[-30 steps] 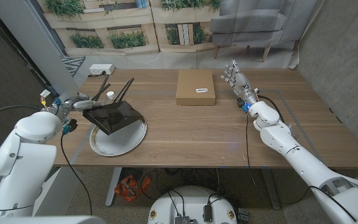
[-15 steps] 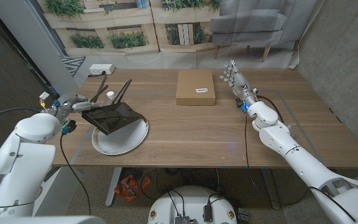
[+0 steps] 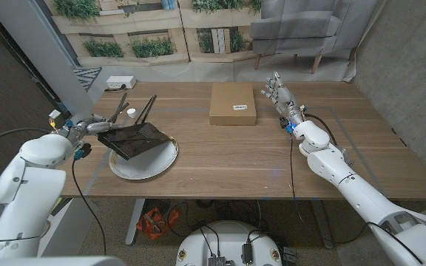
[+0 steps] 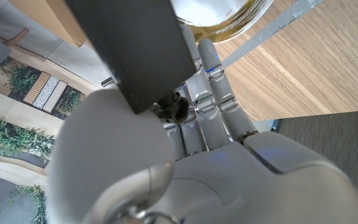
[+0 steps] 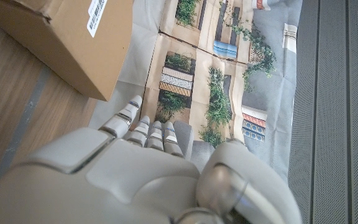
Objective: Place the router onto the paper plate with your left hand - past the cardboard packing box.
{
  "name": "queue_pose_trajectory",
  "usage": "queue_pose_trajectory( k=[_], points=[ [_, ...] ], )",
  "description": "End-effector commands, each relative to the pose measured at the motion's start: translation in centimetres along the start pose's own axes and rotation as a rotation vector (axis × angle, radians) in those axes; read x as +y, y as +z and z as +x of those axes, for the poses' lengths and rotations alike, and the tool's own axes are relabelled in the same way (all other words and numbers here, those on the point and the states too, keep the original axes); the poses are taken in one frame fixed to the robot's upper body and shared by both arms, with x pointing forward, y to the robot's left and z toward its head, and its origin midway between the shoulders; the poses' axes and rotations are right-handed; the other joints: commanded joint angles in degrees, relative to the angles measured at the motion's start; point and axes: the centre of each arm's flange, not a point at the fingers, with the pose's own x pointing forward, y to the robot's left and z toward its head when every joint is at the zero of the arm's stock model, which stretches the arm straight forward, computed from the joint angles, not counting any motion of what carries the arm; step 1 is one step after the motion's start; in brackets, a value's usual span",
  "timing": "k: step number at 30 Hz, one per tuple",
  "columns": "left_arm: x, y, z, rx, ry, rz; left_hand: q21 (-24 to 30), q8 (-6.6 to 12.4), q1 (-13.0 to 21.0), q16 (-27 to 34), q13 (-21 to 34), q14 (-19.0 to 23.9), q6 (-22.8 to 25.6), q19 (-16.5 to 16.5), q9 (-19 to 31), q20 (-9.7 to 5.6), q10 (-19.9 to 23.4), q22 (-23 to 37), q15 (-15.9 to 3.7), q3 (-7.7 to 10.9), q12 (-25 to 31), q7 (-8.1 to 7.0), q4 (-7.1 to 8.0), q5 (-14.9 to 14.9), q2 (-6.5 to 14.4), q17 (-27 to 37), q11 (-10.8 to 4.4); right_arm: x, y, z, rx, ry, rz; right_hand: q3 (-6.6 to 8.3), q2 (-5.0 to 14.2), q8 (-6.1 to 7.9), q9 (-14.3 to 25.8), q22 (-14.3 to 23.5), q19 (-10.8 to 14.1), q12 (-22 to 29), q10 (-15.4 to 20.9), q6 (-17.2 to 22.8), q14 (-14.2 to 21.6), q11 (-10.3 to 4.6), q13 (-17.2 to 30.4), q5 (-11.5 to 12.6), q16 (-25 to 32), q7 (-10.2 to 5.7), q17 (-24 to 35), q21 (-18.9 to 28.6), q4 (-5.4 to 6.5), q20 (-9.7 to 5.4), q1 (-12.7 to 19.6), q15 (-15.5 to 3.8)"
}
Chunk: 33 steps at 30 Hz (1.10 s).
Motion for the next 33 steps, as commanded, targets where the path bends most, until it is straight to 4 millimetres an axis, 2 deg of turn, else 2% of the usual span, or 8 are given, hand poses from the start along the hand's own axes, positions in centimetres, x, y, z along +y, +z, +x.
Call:
queue_pose_trajectory(
  k=[1, 33],
  points=[
    [-0.8, -0.5, 0.6, 0.017, -0.046, 0.006, 0.58, -0.13, 0.6, -0.02, 0.14, 6.44, 0.59, -0.38, 0.01, -2.64, 2.66, 0.08, -6.8, 0.31, -0.26, 0.29, -0.02, 0.18, 0.39, 0.29, -2.38, -0.1, -0.1, 0.0, 0.0, -0.005, -0.003, 0.18, 0.06, 0.14, 0.19, 0.15, 0.31, -0.01, 0.66, 0.33, 0.53, 0.04, 0.31, 0.45, 0.0, 0.23, 0.18, 0.14, 0.08, -0.05, -0.19, 0.06],
    [-2.8, -4.0, 1.0, 0.111, -0.095, -0.055, 1.47, -0.82, 0.32, -0.68, 0.96, 5.96, -0.46, -1.03, 0.72, -2.52, 1.98, -0.02, -6.92, 0.66, -1.1, -0.16, 0.1, 0.28, 0.62, 0.39, -2.65, -0.1, -0.2, -0.2, 0.007, -0.008, 0.005, 0.25, 0.09, 0.15, 0.19, 0.16, 0.33, -0.03, 0.58, 0.31, 0.51, -0.05, 0.31, 0.42, -0.01, 0.27, 0.17, 0.14, 0.04, -0.1, -0.23, 0.07]
  ],
)
